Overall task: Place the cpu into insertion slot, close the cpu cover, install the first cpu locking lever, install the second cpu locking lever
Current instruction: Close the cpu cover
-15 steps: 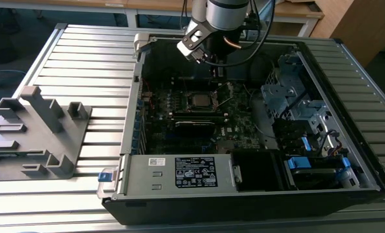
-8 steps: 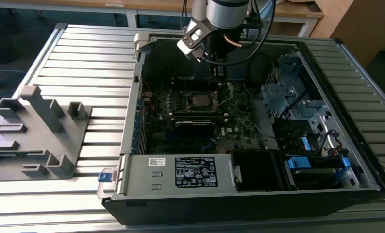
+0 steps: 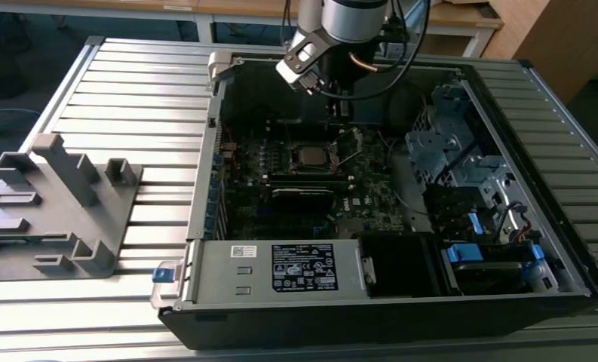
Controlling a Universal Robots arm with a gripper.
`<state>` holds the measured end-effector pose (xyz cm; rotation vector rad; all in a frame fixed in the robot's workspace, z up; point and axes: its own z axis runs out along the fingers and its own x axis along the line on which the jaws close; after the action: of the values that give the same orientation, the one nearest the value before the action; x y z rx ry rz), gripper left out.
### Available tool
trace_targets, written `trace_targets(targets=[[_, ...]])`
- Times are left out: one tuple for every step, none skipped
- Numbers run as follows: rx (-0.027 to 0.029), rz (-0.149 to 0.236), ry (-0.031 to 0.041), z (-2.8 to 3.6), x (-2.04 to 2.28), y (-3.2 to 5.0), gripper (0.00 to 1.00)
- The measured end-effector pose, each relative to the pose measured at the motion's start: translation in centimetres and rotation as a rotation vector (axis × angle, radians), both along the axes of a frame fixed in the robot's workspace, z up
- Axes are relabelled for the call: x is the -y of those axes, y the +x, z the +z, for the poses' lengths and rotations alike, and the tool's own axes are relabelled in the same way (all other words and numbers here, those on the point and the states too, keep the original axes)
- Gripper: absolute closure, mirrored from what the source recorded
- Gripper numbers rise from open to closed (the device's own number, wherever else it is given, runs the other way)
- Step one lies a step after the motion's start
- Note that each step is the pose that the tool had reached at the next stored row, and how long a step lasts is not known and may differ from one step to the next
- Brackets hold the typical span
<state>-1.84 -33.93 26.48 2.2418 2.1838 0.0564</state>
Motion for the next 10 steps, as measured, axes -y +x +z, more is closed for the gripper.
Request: trace_targets(targets=[[0.0000, 0.000, 0.0001, 0.00, 0.00, 0.18, 0.89], [0.0001, 0.000, 0.0002, -0.01, 0.00, 0.36, 0.89], [0.0001, 0.000, 0.0002, -0.01, 0.00, 0.55, 0.89], [0.0001, 0.000, 0.0001, -0.01, 0.00, 0.77, 0.89], [0.0001, 0.000, 0.0002, -0.01, 0.00, 1.00, 0.89], [0.0001, 0.000, 0.0003, -0.02, 0.00, 1.24, 0.89], [0.0001, 0.000, 0.0003, -0.02, 0.00, 1.47, 0.89], [0.0001, 0.000, 0.0002, -0.02, 0.00, 1.73, 0.89], [0.0001, 0.000, 0.0002, -0.02, 0.00, 1.97, 0.89], [0.0000, 0.000, 0.0002, -0.02, 0.00, 2.21, 0.89]])
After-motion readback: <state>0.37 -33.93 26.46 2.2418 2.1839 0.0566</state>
